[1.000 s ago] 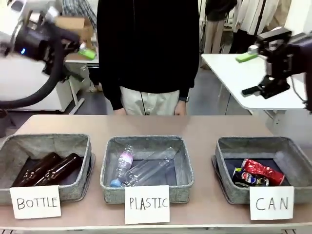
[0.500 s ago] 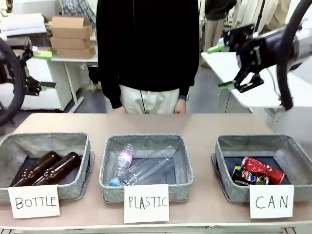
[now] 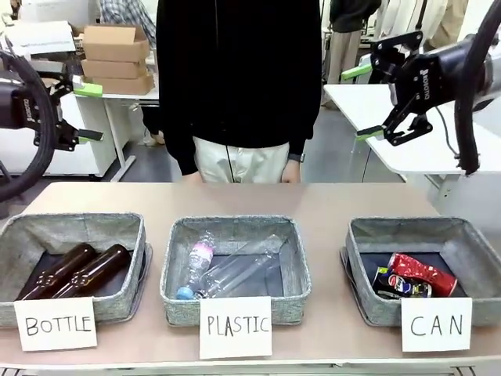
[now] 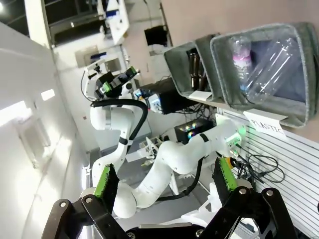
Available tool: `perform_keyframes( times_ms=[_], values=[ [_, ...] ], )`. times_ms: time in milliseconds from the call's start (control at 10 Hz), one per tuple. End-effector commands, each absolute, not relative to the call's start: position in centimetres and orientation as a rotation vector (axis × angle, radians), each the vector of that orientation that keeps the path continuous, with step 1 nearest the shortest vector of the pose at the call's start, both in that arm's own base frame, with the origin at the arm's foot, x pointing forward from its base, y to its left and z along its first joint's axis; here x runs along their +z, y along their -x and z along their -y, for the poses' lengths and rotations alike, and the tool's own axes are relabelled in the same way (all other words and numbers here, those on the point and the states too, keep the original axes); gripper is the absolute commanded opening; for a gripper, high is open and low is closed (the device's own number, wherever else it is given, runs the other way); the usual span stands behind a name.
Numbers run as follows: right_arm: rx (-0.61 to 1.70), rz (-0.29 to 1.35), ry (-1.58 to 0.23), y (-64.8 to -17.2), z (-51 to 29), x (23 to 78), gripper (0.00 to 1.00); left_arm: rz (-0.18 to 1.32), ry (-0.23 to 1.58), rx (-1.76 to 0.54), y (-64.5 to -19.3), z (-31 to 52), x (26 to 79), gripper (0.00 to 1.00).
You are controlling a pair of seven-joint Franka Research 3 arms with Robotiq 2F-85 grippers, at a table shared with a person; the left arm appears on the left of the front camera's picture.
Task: Sort the can waste into the basket.
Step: Pick up the can waste from the table and place it in the right Fabric basket.
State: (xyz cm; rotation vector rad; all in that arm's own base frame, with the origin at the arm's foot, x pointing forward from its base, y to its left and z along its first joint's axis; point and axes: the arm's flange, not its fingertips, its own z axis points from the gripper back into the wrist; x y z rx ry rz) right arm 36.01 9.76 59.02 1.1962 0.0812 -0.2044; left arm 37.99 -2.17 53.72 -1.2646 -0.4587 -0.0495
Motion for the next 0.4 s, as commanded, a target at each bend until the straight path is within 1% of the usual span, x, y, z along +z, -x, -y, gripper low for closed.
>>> perform_keyframes(
  times_ms=[0,300],
  values=[
    [-0.174,-0.079,-1.197,-35.97,-9.72,59.04,1.00,0.444,1.258,-0.041,-37.99,1.83,53.99,1.00],
    [-0.174,-0.079,-1.197,-35.97,-9.72,59.04,1.00,0.444,1.258,-0.041,-37.99,1.83,53.99,1.00]
  ],
)
